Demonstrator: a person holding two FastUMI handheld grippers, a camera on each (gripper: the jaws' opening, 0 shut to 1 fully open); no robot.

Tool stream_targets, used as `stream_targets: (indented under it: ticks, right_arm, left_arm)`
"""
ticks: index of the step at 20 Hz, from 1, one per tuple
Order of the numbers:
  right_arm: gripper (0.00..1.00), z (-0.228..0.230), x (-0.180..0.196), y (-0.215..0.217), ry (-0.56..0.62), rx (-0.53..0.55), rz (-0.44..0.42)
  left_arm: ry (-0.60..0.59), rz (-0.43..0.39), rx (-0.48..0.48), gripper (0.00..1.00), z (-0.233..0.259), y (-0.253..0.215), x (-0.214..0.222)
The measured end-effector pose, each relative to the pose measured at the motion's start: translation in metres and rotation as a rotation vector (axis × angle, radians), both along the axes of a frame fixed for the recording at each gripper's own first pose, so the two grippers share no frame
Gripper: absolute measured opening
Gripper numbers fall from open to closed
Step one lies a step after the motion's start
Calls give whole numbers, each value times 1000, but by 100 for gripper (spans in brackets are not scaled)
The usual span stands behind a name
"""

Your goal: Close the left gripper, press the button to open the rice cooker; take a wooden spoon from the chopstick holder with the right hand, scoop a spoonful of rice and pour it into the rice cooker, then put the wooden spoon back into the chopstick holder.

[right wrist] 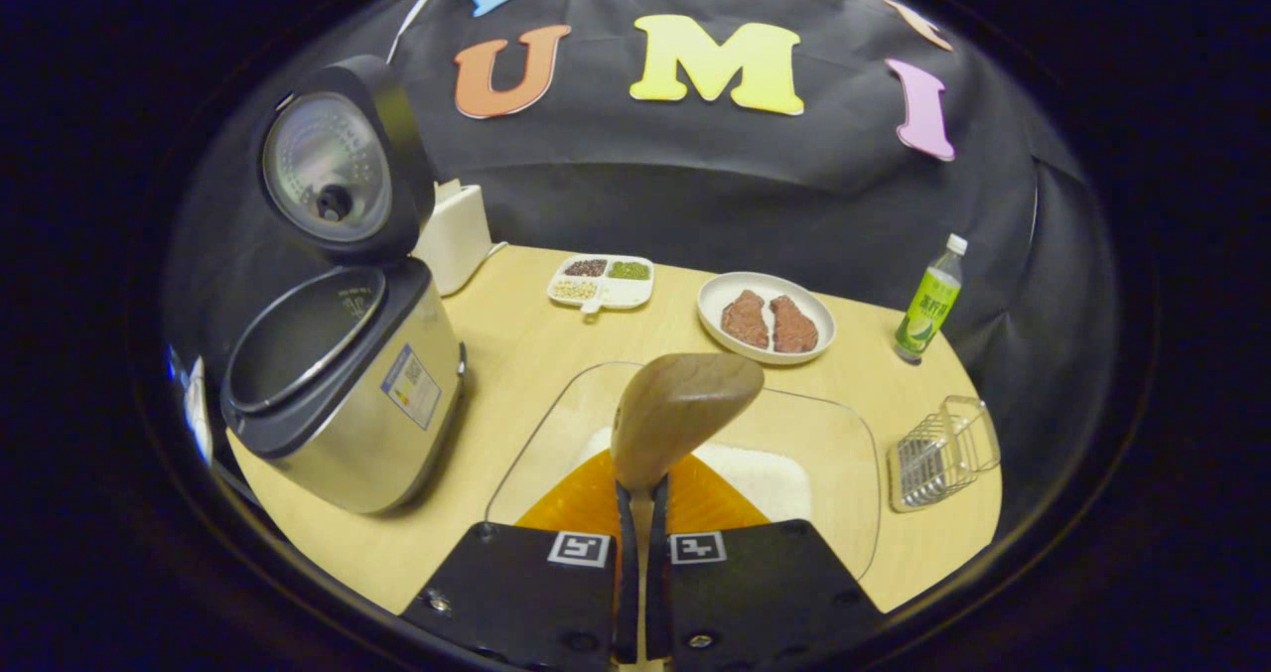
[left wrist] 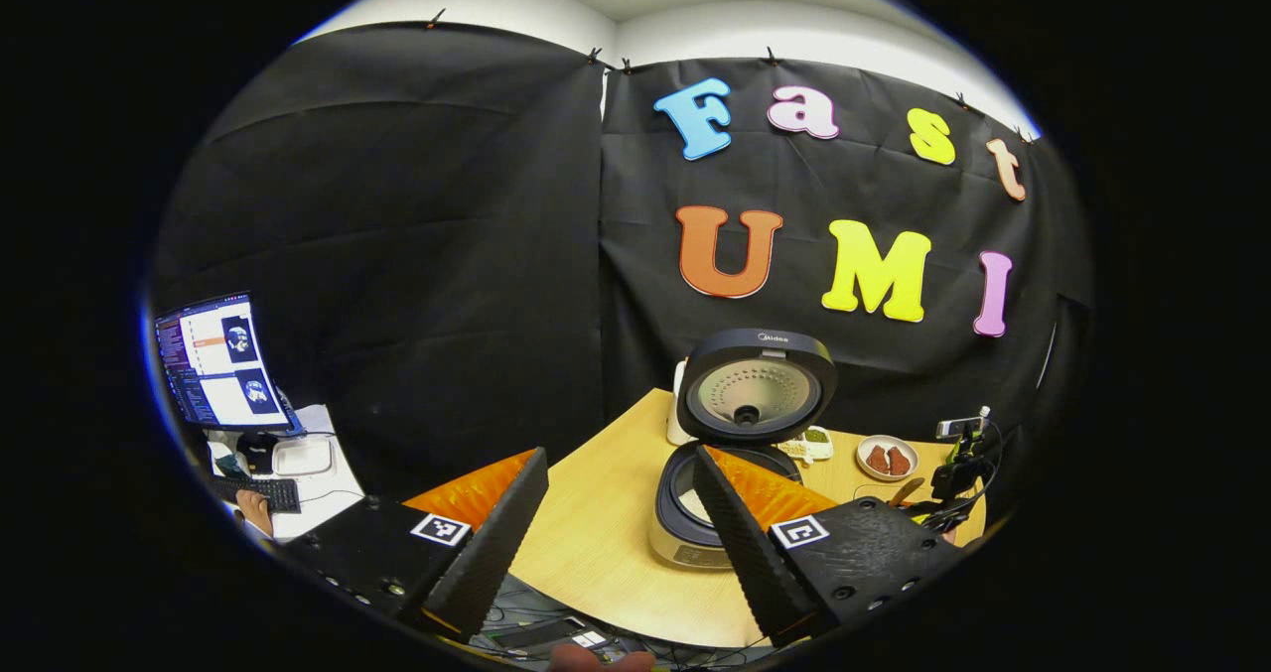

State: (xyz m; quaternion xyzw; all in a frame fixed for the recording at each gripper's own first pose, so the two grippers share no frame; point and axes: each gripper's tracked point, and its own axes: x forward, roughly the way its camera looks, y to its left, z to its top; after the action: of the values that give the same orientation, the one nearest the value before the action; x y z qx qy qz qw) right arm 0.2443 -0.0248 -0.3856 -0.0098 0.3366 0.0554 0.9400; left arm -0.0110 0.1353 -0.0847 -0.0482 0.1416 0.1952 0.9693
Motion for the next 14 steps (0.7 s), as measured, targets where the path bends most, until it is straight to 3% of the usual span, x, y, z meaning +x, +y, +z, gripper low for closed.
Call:
stream_targets:
  ticks: [5,14]
  right_arm:
    - [8,8,0,7,69,271,-82]
    - [8,9,-5,-35,130,700,-306]
  left_arm:
    - [8,-10,3,95,-3,-10,-3]
    - [26,-53,12,95,-7,-37,4]
